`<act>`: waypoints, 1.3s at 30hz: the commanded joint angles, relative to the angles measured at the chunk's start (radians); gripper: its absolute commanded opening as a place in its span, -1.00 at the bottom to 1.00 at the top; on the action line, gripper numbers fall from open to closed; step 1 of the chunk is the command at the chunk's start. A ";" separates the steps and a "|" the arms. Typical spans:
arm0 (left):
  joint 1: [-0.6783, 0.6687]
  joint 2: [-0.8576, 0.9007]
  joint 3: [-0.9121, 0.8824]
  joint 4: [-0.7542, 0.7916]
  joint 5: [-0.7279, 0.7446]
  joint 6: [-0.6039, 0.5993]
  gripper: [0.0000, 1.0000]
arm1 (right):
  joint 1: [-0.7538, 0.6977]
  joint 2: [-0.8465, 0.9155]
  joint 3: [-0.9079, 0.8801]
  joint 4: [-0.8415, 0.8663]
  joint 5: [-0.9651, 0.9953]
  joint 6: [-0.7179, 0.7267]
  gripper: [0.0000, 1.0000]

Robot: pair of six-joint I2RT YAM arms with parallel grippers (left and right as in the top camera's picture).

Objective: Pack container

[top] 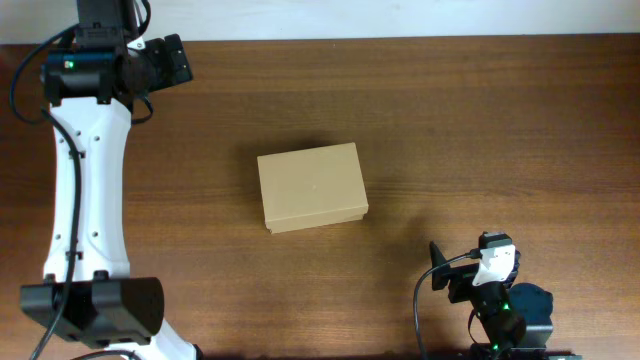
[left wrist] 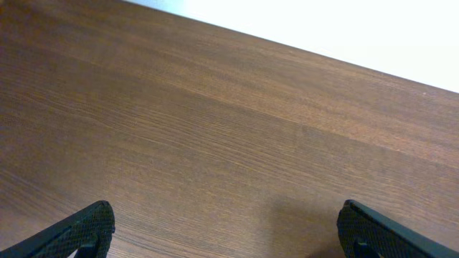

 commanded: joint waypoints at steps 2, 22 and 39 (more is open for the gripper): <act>-0.026 -0.188 -0.044 0.003 -0.010 0.008 0.99 | -0.003 -0.011 -0.008 0.004 -0.012 0.008 0.98; -0.037 -1.414 -1.394 0.786 -0.126 0.008 1.00 | -0.003 -0.011 -0.008 0.004 -0.012 0.008 0.98; -0.042 -1.763 -1.907 1.199 -0.126 0.008 1.00 | -0.003 -0.011 -0.008 0.004 -0.012 0.008 0.98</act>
